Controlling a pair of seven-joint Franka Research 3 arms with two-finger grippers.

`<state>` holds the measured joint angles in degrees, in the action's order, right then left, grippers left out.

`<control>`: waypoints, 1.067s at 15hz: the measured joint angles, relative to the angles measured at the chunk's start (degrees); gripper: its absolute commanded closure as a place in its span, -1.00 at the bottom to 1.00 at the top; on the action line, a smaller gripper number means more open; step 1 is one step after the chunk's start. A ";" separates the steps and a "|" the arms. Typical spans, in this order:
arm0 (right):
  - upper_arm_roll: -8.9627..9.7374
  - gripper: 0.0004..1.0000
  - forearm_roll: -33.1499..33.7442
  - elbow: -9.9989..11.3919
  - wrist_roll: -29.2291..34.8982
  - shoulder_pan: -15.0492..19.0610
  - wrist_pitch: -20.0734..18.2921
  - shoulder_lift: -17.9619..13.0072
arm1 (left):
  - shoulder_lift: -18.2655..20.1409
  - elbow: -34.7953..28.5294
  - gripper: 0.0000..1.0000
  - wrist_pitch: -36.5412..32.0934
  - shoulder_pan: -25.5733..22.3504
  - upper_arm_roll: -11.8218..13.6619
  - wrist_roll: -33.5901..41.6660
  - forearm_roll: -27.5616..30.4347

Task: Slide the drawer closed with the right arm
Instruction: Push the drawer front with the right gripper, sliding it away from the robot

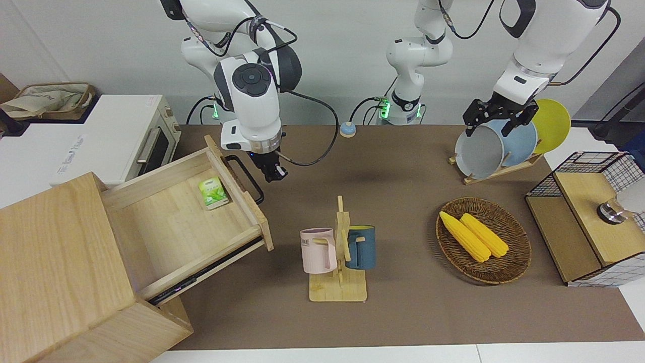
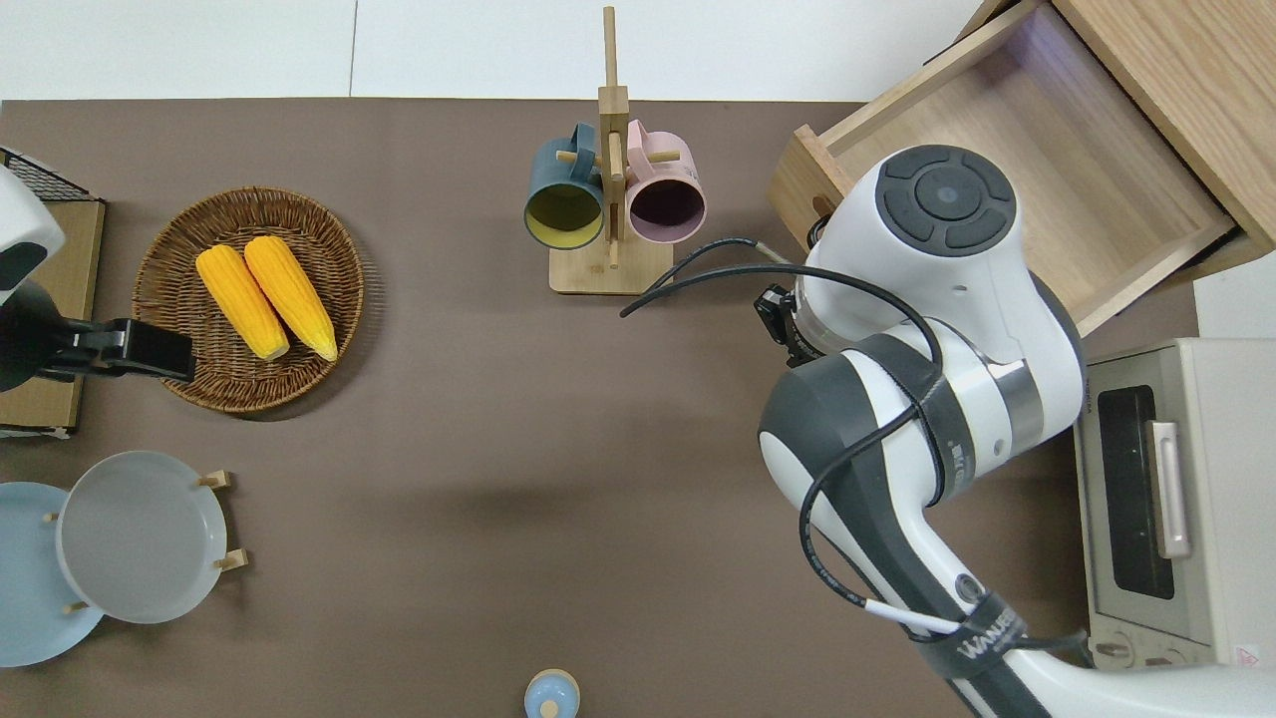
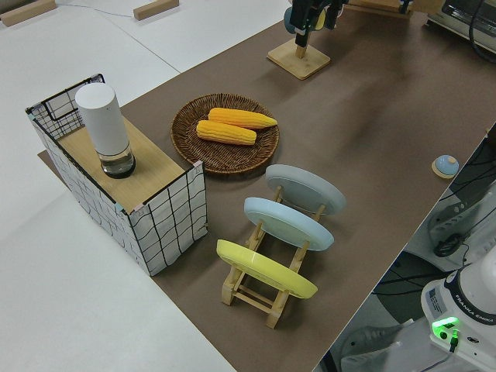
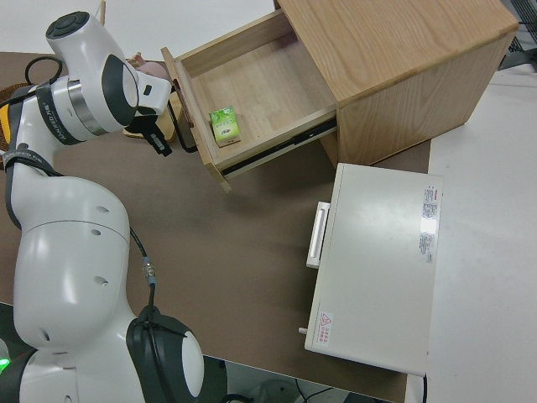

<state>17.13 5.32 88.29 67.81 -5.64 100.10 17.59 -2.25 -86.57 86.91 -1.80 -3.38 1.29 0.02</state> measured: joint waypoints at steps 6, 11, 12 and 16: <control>-1.30 1.00 0.68 -0.07 0.01 0.07 0.55 0.74 | 0.00 0.00 -0.99 0.00 0.00 0.00 0.00 0.00; -2.75 1.00 0.67 -0.49 0.07 0.26 2.76 1.19 | 0.00 0.00 -0.99 0.00 0.00 0.00 0.00 0.00; -2.78 1.00 0.67 -0.58 0.14 0.43 3.23 1.28 | 0.00 0.00 -0.99 0.00 0.00 0.00 0.00 0.00; -2.84 1.00 0.68 -1.65 0.27 2.07 3.86 2.03 | 0.00 0.00 -0.99 0.00 0.00 0.00 0.00 0.00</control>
<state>14.30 6.00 86.64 68.08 -3.58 103.96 19.61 -2.25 -86.57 86.91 -1.80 -3.38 1.29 0.02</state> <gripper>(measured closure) 0.991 0.004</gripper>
